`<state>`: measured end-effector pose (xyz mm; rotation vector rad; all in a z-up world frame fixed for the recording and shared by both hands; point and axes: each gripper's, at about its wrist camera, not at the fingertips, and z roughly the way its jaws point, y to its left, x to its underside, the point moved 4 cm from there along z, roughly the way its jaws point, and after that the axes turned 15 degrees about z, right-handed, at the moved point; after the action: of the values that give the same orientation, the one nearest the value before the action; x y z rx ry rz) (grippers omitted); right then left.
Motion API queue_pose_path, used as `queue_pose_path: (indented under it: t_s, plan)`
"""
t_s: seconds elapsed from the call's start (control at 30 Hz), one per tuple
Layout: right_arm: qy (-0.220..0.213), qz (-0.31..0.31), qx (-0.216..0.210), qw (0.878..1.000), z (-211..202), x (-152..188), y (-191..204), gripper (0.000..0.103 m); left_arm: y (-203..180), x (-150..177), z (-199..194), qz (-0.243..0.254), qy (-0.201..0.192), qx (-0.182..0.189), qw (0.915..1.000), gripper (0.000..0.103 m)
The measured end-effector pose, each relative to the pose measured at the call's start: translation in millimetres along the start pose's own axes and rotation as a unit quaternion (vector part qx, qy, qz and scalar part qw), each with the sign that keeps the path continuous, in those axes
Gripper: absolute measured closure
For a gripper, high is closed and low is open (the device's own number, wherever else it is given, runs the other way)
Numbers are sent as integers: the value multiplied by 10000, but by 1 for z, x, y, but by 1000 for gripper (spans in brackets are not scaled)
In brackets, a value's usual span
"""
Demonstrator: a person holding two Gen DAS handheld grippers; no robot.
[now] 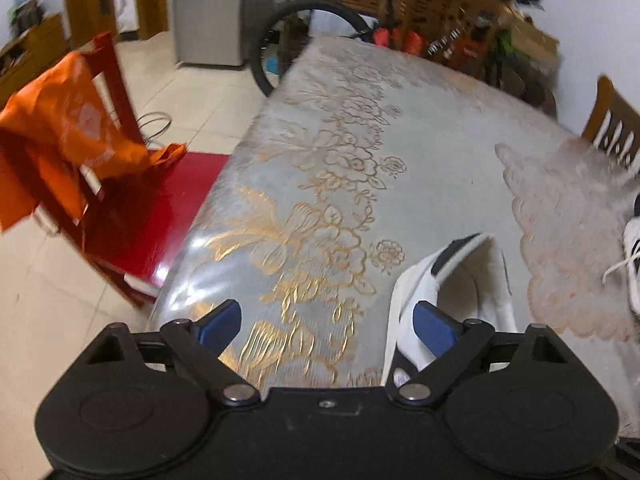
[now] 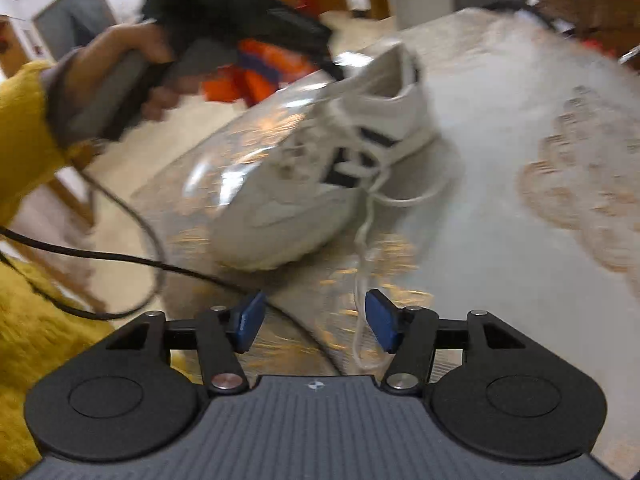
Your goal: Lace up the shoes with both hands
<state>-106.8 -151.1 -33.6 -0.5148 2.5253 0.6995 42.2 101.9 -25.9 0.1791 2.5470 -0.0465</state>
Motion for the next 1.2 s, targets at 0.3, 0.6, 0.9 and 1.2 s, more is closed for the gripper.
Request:
queue_pose_path:
  t_s: [0.3,0.6,0.9,1.2]
  plan:
    - [-1865,-596,620,9787,-20,-28,11,37,-20,48,-41,-402,118,-155,9990,10]
    - [-2912,-1086,2114,9267,11,-69,5,39,-33,70,-74,-619,82,-339,9975,10]
    - [-2673,1092,2535,9232,-27,-114,-130,35,-55,69,-61,-363,289,-6,9989,10]
    - [-1551,-449,1651,9730,-12,-15,-64,27,-139,29,-48,1506,-129,668,9863,10]
